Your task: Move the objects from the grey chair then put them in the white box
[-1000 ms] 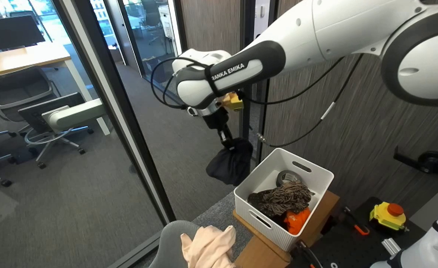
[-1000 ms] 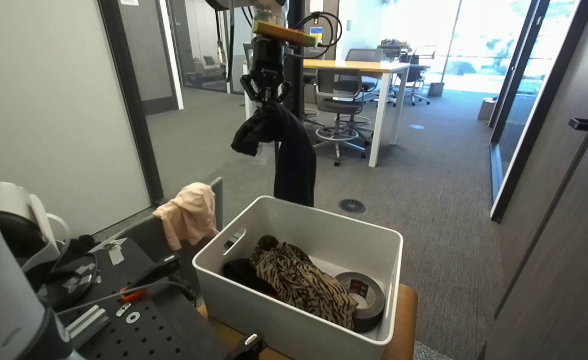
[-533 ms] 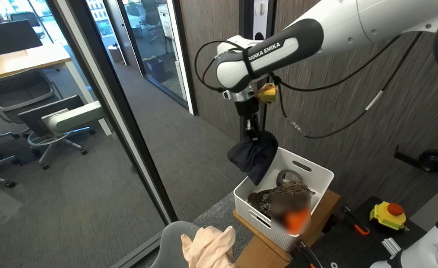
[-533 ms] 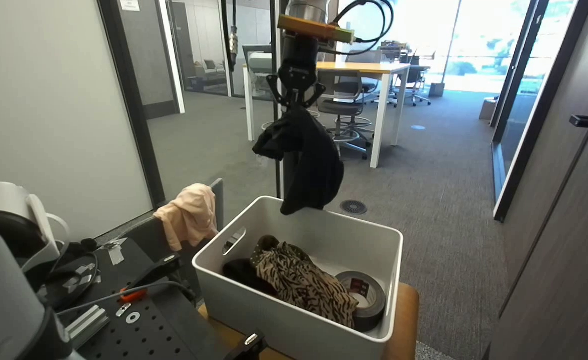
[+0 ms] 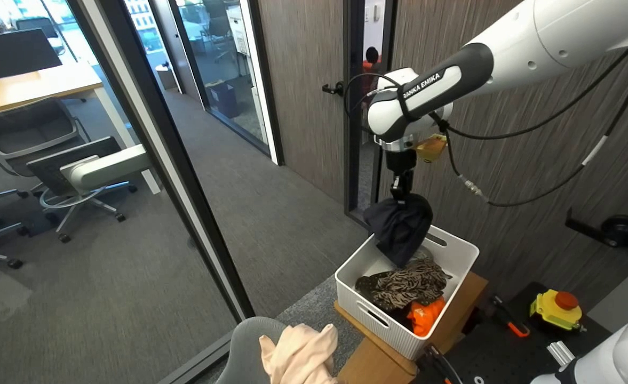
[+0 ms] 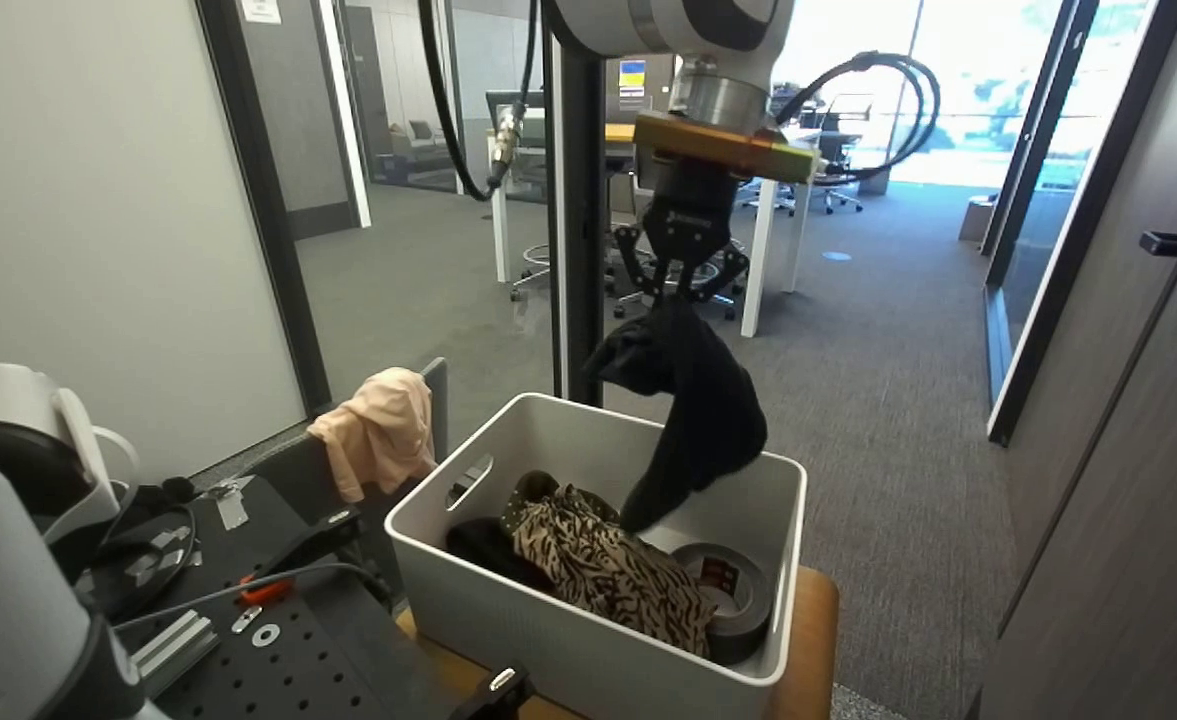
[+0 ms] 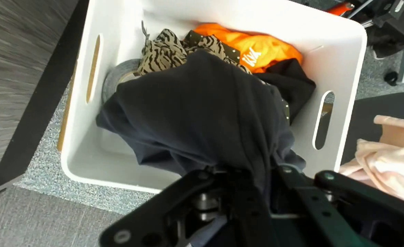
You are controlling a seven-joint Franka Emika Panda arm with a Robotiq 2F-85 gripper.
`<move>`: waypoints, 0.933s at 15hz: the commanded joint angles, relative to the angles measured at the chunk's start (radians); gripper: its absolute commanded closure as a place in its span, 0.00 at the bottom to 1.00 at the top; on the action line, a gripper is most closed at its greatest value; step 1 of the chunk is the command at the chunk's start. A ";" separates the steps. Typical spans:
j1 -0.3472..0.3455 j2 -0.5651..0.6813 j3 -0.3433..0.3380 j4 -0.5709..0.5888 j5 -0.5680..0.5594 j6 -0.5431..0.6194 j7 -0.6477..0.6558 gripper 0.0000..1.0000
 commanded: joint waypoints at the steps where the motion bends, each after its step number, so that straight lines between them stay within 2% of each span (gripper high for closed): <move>1: -0.044 0.045 -0.031 -0.011 0.049 0.048 -0.008 0.92; 8: -0.126 0.213 -0.043 0.041 0.112 0.041 -0.013 0.92; 14: -0.162 0.334 -0.029 0.116 0.156 0.017 -0.004 0.92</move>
